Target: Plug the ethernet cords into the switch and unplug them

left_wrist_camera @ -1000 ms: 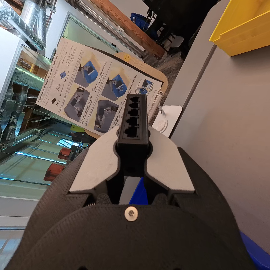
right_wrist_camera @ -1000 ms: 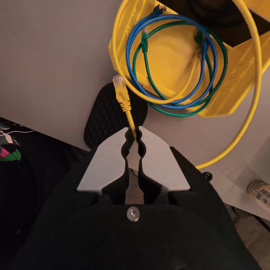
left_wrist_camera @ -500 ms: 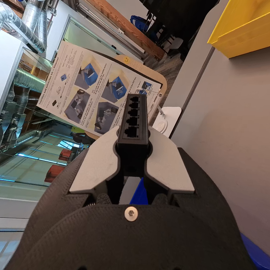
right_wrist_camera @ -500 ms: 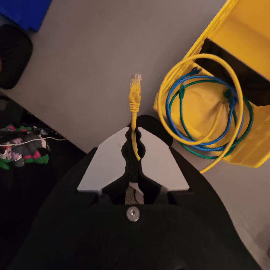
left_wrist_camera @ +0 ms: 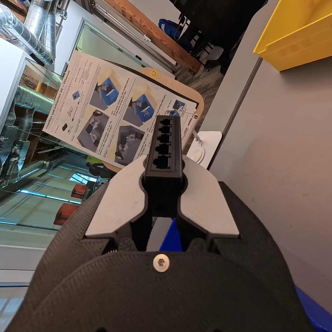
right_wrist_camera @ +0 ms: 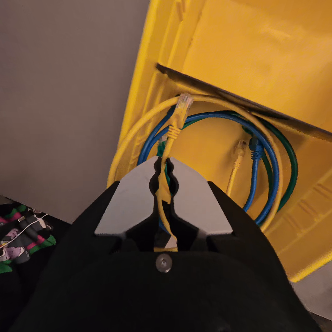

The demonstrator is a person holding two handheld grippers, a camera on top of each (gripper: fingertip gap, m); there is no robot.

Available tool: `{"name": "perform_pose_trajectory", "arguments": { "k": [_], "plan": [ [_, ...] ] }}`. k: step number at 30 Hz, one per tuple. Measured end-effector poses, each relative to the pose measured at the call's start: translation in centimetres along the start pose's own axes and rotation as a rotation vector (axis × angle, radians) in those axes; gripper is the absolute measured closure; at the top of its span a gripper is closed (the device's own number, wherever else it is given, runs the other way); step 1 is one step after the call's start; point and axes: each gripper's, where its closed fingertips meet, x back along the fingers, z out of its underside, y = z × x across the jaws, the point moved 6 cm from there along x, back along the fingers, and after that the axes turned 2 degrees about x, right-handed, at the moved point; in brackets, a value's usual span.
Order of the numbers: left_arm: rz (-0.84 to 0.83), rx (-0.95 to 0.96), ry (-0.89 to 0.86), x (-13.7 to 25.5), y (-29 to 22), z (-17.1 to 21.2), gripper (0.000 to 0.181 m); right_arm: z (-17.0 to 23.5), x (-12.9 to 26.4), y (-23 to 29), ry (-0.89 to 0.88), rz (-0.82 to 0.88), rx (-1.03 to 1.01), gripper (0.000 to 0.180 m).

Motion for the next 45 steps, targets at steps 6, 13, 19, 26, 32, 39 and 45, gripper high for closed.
{"name": "perform_pose_trajectory", "arguments": {
  "k": [6,13,19,26,32,39,45],
  "plan": [
    [0.004,-0.006,0.005,-0.2,-0.2,0.0,0.152,0.6,-1.3,-1.9,-0.001,-0.026,-0.060,0.171],
    [0.008,-0.012,0.006,-0.2,-0.4,-0.1,0.152,1.0,2.2,-2.2,-0.245,-0.069,-0.017,0.148],
    [0.012,-0.017,0.006,-0.3,-0.6,-0.3,0.153,3.7,7.7,-0.8,-0.610,0.027,0.266,0.132],
    [0.016,-0.028,0.011,-0.5,-0.9,-0.4,0.153,6.2,5.1,1.1,-0.527,-0.280,0.252,0.129],
    [0.020,-0.030,0.022,-0.8,-1.0,-0.2,0.152,6.0,3.0,1.3,-0.413,-0.253,0.275,0.142],
    [0.022,-0.032,0.022,-0.9,-1.1,-0.2,0.153,5.7,1.3,0.9,-0.222,-0.385,0.017,0.166],
    [0.024,-0.033,0.019,-0.8,-1.1,-0.3,0.153,5.4,-1.0,1.2,-0.043,-0.211,-0.003,0.173]
  ]
}}
